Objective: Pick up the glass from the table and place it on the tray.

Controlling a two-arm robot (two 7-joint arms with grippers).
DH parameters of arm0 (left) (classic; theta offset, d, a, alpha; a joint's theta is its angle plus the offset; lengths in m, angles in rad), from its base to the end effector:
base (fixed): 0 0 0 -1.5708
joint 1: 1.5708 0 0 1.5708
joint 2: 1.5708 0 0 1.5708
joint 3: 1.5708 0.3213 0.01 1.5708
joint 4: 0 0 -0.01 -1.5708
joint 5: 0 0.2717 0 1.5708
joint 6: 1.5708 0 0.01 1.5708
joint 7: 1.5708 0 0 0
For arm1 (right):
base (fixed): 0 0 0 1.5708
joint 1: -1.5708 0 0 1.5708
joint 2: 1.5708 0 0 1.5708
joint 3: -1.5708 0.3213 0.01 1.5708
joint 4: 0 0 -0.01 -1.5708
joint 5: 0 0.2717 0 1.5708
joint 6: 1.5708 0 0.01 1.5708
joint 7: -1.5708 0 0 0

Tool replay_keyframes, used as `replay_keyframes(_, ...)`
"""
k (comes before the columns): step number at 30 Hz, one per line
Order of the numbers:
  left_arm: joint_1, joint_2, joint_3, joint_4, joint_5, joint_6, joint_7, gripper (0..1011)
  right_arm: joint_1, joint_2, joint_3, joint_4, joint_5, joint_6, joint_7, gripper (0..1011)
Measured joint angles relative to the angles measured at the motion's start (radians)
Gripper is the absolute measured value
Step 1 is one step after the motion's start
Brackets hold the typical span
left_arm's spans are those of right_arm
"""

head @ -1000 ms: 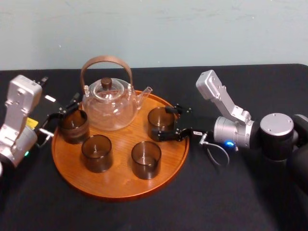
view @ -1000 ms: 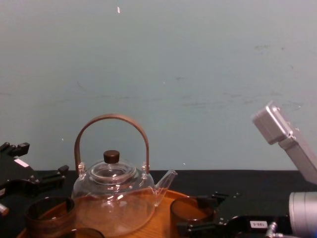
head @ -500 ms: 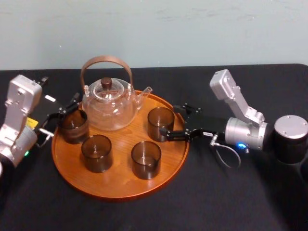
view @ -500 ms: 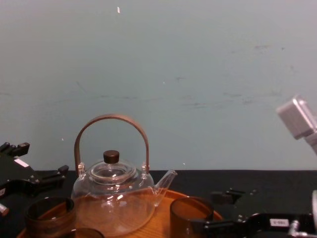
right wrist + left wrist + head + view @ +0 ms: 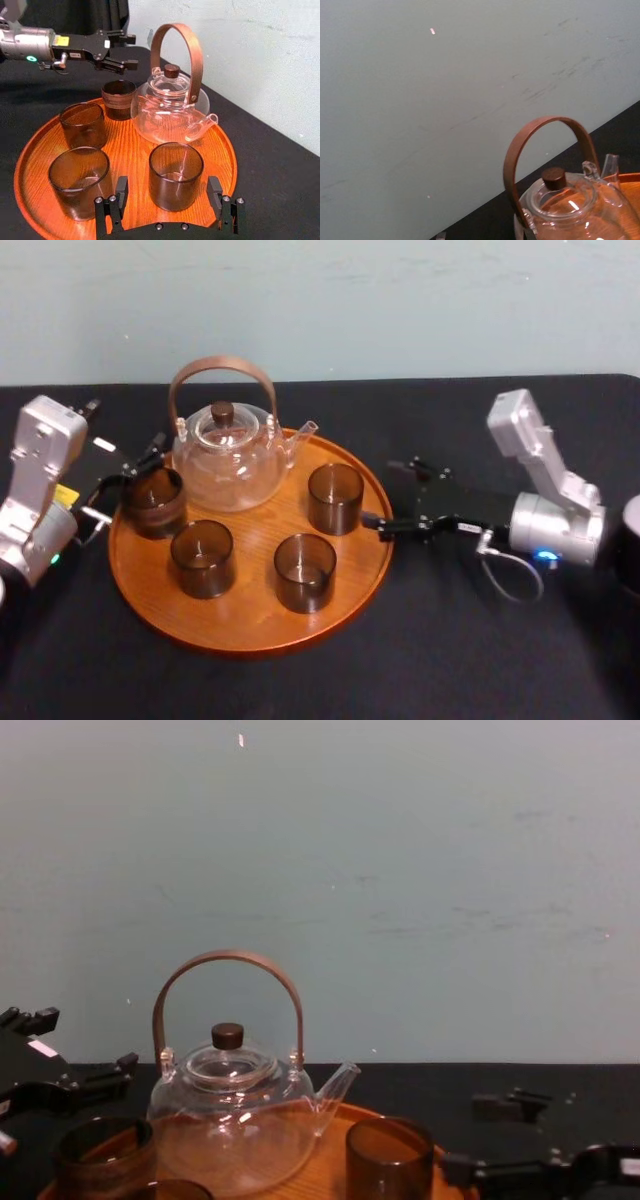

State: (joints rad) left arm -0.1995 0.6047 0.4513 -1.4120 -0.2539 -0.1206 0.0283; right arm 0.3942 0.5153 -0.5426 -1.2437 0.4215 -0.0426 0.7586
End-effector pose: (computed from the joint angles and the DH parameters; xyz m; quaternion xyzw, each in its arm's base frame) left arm 0.3281 0.1103 -0.3204 0.1415 -0.1325 0.5800 0.7913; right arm 0.3839 -0.0846 -0.3123 -0.1252 -0.0017 -0.2524 0.9595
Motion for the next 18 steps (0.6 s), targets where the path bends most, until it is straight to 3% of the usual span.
replay_keyframes(3, 0.000, 0.000, 0.000, 0.000, 0.000, 0.000, 0.000, 1001, -0.052, 0.049, 0.029, -0.061, 0.031, -0.029, 0.003, 1002)
replay_keyframes(7, 0.000, 0.000, 0.000, 0.000, 0.000, 0.000, 0.000, 1001, -0.086, 0.077, 0.052, -0.101, 0.050, -0.052, -0.004, 1002)
replay_keyframes(18, 0.000, 0.000, 0.000, 0.000, 0.000, 0.000, 0.000, 1001, -0.123, 0.100, 0.082, -0.140, 0.061, -0.073, -0.035, 1002)
